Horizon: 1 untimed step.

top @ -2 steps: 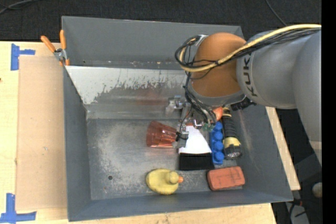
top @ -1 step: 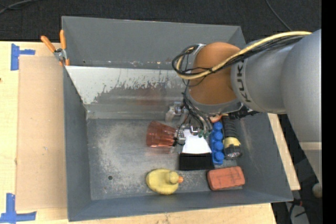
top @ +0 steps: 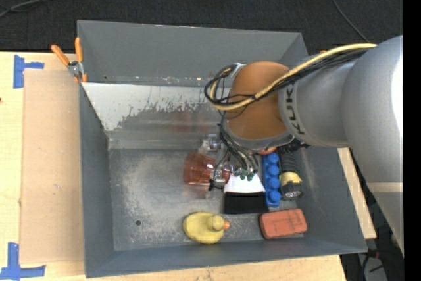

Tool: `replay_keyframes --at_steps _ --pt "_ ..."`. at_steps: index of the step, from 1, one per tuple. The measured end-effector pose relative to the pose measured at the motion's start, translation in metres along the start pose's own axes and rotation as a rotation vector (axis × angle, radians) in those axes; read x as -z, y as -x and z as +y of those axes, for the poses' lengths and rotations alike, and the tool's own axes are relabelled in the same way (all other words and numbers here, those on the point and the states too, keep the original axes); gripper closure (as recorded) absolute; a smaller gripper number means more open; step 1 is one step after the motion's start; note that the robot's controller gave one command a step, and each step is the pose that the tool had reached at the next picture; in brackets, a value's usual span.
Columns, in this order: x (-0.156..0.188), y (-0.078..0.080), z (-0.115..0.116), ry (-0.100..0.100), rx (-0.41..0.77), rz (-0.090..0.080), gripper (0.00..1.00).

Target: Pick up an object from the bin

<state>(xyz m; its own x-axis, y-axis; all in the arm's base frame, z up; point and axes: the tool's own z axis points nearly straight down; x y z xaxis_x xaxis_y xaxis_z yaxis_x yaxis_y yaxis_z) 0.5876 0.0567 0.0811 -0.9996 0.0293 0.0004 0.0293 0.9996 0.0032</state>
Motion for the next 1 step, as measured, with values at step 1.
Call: replay_keyframes --at_steps 1 --pt "-0.0111 0.0071 -0.0166 0.000 -0.077 0.000 1.00"
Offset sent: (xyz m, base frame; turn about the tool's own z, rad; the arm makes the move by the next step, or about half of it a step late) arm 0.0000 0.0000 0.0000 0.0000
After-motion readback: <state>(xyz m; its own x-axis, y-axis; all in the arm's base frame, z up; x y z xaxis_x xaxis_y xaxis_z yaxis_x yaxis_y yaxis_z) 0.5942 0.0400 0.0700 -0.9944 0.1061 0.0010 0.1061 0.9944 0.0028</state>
